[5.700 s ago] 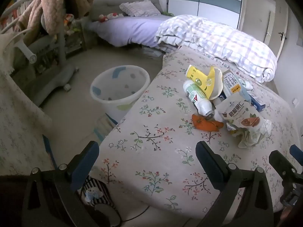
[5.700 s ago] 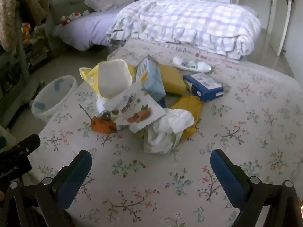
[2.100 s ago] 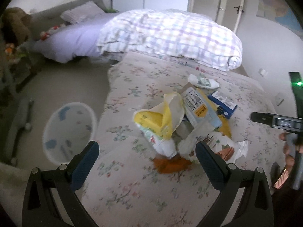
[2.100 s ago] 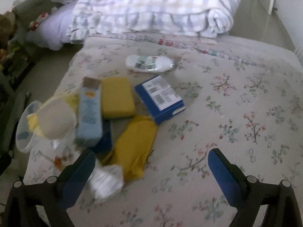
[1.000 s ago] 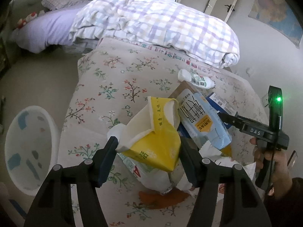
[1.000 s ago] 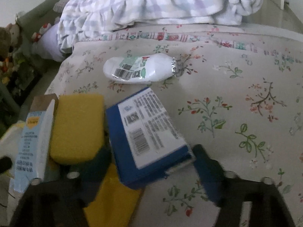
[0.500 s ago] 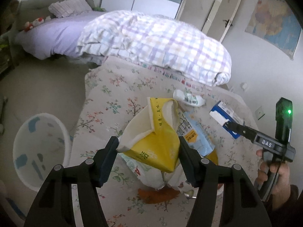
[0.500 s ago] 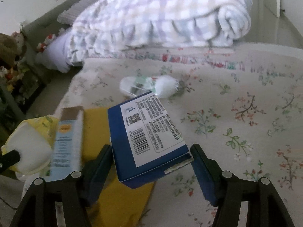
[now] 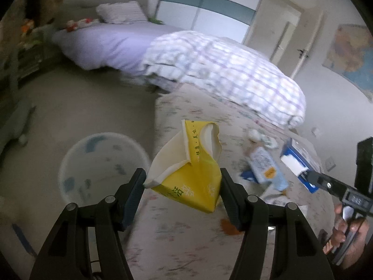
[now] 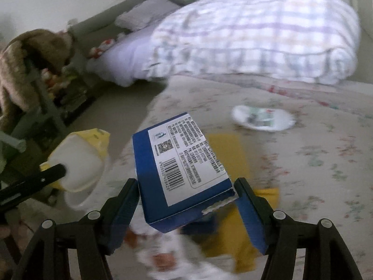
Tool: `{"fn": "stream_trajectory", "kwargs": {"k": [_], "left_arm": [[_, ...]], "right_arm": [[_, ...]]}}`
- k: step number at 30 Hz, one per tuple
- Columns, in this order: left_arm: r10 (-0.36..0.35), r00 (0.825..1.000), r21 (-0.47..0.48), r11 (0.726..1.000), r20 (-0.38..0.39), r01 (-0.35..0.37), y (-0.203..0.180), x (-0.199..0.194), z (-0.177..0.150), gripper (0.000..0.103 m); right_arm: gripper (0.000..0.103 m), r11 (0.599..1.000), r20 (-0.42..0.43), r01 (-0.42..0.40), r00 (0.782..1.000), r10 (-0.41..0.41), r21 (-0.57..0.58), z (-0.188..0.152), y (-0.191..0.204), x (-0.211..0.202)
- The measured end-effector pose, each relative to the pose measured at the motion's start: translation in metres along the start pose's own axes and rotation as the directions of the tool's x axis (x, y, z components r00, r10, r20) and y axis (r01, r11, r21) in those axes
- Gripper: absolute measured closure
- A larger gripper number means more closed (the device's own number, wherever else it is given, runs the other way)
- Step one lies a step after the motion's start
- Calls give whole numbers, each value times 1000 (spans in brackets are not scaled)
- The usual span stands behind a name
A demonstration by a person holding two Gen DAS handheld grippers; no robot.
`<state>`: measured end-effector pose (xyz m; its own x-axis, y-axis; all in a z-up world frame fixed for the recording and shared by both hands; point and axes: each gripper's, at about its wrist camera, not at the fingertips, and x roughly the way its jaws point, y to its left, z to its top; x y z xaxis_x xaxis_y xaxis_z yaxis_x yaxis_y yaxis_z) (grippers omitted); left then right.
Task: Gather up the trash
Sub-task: 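Carry both items to the wastebasket and open both grippers to drop them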
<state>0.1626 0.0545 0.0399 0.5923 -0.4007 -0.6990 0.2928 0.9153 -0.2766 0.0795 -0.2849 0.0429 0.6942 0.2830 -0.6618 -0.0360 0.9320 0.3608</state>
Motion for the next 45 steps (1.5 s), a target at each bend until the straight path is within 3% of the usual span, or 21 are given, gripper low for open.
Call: {"fn": "stream_trajectory", "kwargs": {"k": [8,16,20,23,27,30,38,45], "left_arm": [[106,994,-103,989,-7,-106,59,-2,-1,37],[181,984,-156,972,8,-177,90,-1,-2,36],[213,976,-155,967,48,-203,96,-3,-2,32],[243,970,-192,951,-19,-242,105,4,-3,14],[289,956,-196,936,-41,-292,106,0,-4,12],[351,934,-205,911,-67,-357,109,-9,-5,0],[383,911,-253,876,-149,-410,129,-27,-13,0],[415,900,-246,866,-130,-435,127,-39,-16,0]], "right_arm": [[32,995,-59,-64,996,60,-71,-5,64,35],[32,992,-84,-108,991,103,-60,3,95,67],[32,992,-93,-110,990,105,-61,8,106,81],[32,992,-98,-115,989,110,-54,10,112,94],[32,993,-116,-101,989,94,-56,9,118,108],[32,993,-138,-89,987,78,-73,7,123,118],[32,990,-184,-87,981,66,-109,-2,148,151],[30,988,-209,-125,972,104,-93,-5,171,177]]}}
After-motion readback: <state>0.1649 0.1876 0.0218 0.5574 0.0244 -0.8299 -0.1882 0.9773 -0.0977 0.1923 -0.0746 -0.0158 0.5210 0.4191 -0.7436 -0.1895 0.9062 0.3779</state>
